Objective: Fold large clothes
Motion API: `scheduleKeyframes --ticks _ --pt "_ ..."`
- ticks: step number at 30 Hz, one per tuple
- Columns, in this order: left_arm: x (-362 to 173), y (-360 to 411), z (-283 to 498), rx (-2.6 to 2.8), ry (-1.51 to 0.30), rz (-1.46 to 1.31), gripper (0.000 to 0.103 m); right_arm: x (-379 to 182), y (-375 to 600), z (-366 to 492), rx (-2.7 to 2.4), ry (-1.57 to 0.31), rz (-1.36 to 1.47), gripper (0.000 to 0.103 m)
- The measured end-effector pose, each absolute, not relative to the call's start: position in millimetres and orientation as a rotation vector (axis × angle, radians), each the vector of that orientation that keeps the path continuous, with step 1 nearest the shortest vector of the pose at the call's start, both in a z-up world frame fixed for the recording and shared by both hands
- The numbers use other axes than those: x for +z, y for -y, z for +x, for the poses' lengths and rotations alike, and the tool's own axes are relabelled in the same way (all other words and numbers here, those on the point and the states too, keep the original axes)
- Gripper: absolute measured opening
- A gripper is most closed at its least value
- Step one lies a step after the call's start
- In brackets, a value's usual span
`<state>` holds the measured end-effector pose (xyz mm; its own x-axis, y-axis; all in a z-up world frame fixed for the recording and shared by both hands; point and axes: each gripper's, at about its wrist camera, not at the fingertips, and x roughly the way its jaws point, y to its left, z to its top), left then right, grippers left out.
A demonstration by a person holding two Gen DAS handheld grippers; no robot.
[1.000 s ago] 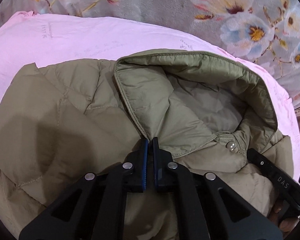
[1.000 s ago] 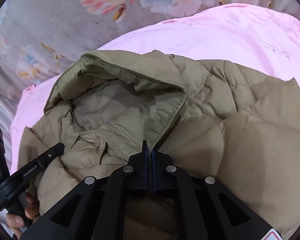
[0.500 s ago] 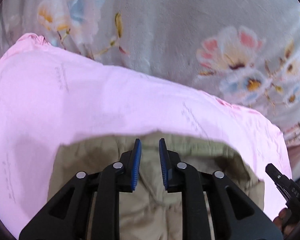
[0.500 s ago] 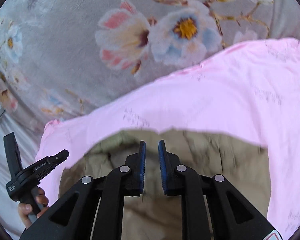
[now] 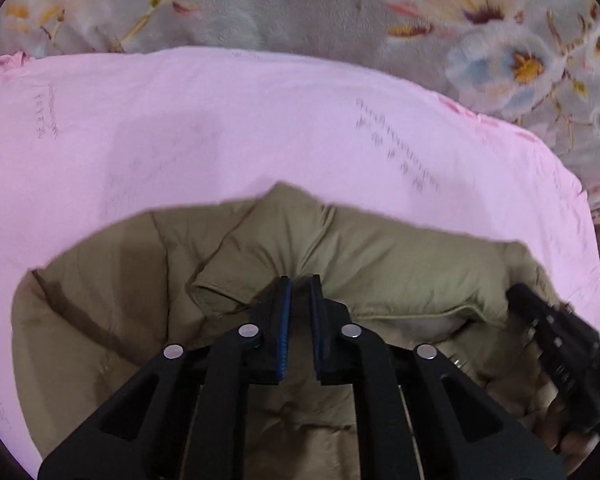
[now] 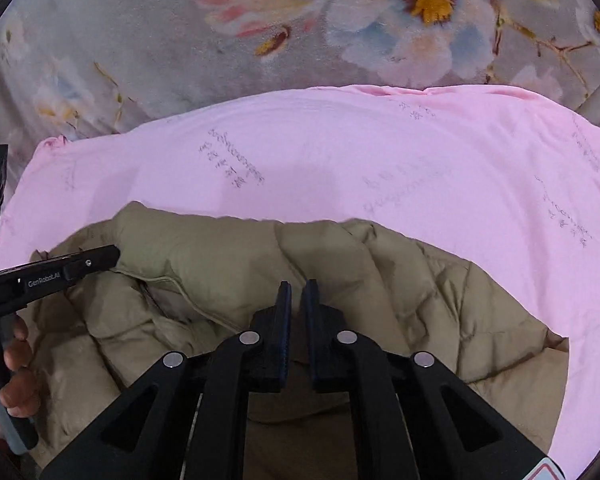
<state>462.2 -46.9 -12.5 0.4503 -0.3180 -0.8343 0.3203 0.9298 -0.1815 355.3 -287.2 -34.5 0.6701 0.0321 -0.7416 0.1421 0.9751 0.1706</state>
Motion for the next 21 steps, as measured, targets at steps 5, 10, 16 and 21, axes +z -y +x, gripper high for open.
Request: scheduleKeyframes --ticks 5,10,16,21 --pt "-25.8 40.4 449.5 -0.385 -0.983 -0.003 0.005 -46.3 301.0 353.2 -0.099 -0.851 0.273 0.0" --pt "-30.3 57.0 432.4 -0.338 -0.889 0.128 0.004 -54.2 290.1 360.1 -0.135 -0.847 0.222 0.0" --pt "-34.5 67.2 429.4 -0.305 -0.846 0.182 0.004 -57.5 281.4 361.8 -0.17 -0.828 0.162 0.0" --pt "-35.6 67.1 430.5 -0.305 -0.842 0.181 0.004 -58.7 281.7 361.9 -0.167 -0.823 0.168 0.0"
